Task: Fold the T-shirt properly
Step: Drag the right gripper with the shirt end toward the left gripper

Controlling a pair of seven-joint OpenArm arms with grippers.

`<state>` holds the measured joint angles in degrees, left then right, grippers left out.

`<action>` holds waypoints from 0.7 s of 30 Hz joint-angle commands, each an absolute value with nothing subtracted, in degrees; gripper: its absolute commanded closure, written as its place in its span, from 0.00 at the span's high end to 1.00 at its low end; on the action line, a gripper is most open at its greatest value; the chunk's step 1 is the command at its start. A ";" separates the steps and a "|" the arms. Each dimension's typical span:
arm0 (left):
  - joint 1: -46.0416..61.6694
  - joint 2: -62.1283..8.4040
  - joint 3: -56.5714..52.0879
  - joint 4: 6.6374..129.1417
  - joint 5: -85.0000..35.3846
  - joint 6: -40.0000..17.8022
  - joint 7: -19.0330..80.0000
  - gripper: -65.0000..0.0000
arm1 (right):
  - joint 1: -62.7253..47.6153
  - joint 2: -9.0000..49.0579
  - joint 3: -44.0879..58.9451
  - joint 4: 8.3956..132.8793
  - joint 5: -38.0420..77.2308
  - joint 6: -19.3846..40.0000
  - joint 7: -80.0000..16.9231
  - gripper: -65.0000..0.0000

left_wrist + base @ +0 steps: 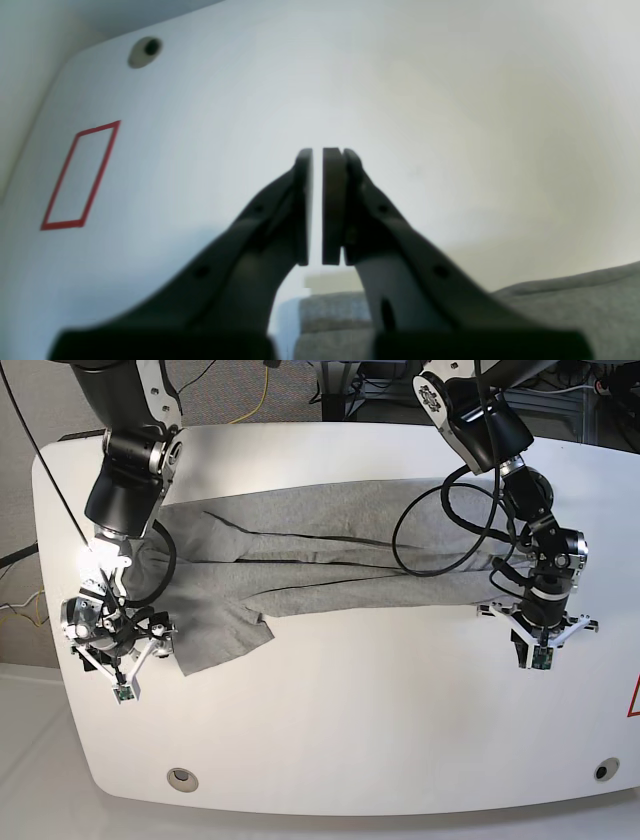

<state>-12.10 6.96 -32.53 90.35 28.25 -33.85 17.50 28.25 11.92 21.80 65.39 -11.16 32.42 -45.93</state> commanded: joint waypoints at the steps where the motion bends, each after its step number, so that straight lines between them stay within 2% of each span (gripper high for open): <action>1: -12.62 6.90 -32.04 91.38 27.47 -33.71 16.04 0.04 | 31.08 12.62 21.85 63.60 -10.86 32.31 -43.38 0.81; 14: -12.35 6.90 -32.13 91.38 27.47 -33.71 16.13 0.04 | 34.51 12.70 21.85 51.91 -10.86 32.31 -36.09 0.81; 21: -12.79 6.90 -31.96 91.30 27.38 -33.71 21.67 0.04 | 34.95 12.70 21.85 50.07 -10.86 32.31 -34.95 0.81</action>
